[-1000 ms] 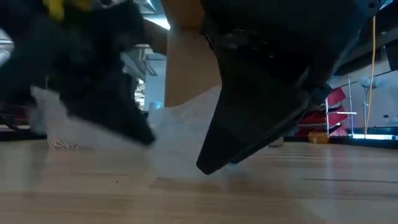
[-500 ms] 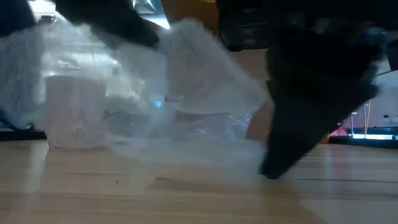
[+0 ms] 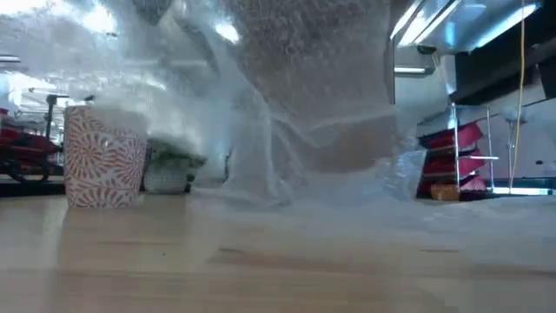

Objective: Wrap mug
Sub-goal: Prepare the bubble wrap on the table

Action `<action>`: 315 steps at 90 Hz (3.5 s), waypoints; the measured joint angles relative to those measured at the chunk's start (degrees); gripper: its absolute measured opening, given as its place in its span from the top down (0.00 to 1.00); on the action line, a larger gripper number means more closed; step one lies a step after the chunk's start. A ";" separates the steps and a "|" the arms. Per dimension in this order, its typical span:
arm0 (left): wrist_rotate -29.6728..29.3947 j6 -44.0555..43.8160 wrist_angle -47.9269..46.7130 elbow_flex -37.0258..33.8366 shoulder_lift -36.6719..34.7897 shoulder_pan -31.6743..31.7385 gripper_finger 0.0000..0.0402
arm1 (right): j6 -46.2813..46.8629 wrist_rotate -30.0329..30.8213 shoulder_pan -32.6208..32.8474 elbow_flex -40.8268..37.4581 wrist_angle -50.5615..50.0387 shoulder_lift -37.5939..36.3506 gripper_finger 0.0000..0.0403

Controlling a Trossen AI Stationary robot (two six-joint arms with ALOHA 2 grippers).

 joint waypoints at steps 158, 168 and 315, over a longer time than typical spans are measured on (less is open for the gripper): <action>4.17 -8.94 -1.15 0.00 2.93 -0.42 0.67 | 22.29 17.17 -7.22 10.90 -10.16 -0.35 0.40; 6.26 -10.22 -0.02 -0.02 8.79 -0.47 0.67 | 23.57 16.81 -8.26 8.18 -4.48 -0.32 0.40; 13.28 -15.53 -4.30 -0.05 23.16 -0.88 0.67 | 16.46 0.51 -4.90 -14.48 -19.16 -19.26 0.88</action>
